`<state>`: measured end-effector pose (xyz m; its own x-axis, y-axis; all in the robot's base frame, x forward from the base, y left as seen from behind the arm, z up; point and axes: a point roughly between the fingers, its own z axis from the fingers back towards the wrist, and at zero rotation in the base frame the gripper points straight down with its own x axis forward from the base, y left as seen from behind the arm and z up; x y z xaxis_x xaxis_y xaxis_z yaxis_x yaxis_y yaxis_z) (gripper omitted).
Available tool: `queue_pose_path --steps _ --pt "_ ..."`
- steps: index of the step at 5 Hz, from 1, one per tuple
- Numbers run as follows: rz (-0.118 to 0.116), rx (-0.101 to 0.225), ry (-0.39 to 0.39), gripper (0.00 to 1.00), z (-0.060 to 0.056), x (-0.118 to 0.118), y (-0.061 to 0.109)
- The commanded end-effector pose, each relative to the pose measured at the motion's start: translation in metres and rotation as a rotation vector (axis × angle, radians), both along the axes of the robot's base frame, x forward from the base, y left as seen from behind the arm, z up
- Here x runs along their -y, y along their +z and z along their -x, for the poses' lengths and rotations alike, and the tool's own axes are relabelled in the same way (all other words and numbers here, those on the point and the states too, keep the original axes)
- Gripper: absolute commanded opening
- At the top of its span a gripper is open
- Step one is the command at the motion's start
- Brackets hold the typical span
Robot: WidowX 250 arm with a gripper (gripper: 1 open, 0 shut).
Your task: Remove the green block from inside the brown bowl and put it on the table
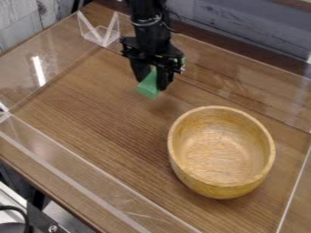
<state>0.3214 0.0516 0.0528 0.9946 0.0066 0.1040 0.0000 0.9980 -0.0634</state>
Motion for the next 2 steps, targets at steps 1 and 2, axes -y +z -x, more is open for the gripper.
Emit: queue_pose_path --steps 1,2 --pt "-0.024 0.068 -0.031 0.00 -0.0210 0.0021 0.0104" --pt "-0.029 0.067 -0.044 0.00 -0.0283 0.0027 0.0056"
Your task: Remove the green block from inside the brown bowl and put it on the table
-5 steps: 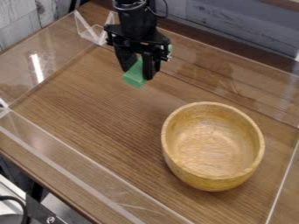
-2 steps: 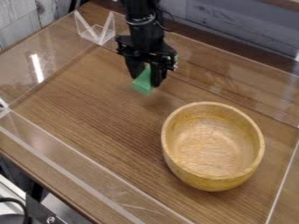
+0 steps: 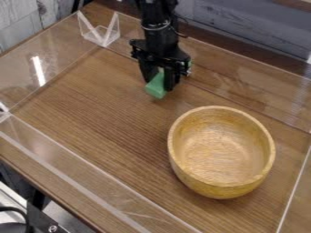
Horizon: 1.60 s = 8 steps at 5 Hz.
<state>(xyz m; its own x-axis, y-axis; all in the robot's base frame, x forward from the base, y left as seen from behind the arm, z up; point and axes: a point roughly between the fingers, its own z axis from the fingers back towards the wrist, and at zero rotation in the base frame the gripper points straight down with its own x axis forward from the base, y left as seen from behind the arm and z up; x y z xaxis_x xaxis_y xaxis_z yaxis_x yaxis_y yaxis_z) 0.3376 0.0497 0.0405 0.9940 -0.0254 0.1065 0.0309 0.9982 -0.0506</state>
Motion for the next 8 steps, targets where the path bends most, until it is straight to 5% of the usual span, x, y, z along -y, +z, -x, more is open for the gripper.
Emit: queue_pose_path --steps 1,8 --pt "-0.016 0.055 -0.024 0.00 -0.015 0.003 0.015" --pt "-0.016 -0.030 -0.050 0.00 -0.014 0.014 0.012"
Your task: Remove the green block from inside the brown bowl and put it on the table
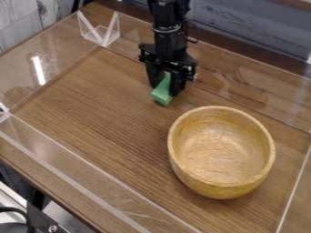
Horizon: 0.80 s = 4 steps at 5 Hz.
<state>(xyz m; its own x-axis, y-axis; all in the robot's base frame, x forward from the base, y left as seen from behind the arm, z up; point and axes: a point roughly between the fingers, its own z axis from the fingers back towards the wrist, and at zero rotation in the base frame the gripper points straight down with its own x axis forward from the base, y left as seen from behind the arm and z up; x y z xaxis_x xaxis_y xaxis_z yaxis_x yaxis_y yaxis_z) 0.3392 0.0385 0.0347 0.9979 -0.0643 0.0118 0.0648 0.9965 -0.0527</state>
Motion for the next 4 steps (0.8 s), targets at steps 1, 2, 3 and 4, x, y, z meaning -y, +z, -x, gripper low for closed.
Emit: queue_pose_path --steps 1,2,3,4 --pt "-0.012 0.054 -0.013 0.00 -0.0126 0.0029 0.0175" --pt "-0.012 0.045 -0.013 0.00 -0.0126 0.0034 0.0172" --pt "-0.010 0.035 -0.013 0.00 -0.0118 0.0041 0.0169" --pt "-0.008 0.026 -0.013 0.00 -0.0112 0.0048 0.0168"
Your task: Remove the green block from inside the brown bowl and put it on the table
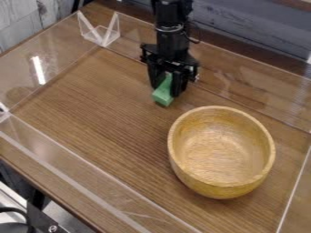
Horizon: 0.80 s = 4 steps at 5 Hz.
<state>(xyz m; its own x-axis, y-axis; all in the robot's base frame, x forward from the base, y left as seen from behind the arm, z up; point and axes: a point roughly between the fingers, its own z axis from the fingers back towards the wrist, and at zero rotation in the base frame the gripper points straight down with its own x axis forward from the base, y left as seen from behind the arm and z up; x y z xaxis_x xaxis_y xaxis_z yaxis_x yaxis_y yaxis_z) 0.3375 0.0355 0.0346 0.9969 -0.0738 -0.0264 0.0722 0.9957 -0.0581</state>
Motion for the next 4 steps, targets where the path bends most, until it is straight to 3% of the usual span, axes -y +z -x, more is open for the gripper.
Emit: queue_pose_path --steps 1,3,4 --pt "-0.009 0.055 -0.004 0.00 -0.0123 0.0023 0.0167" --pt "-0.005 0.039 -0.004 0.00 -0.0114 0.0030 0.0170" --pt "-0.004 0.037 -0.005 1.00 -0.0112 0.0002 0.0177"
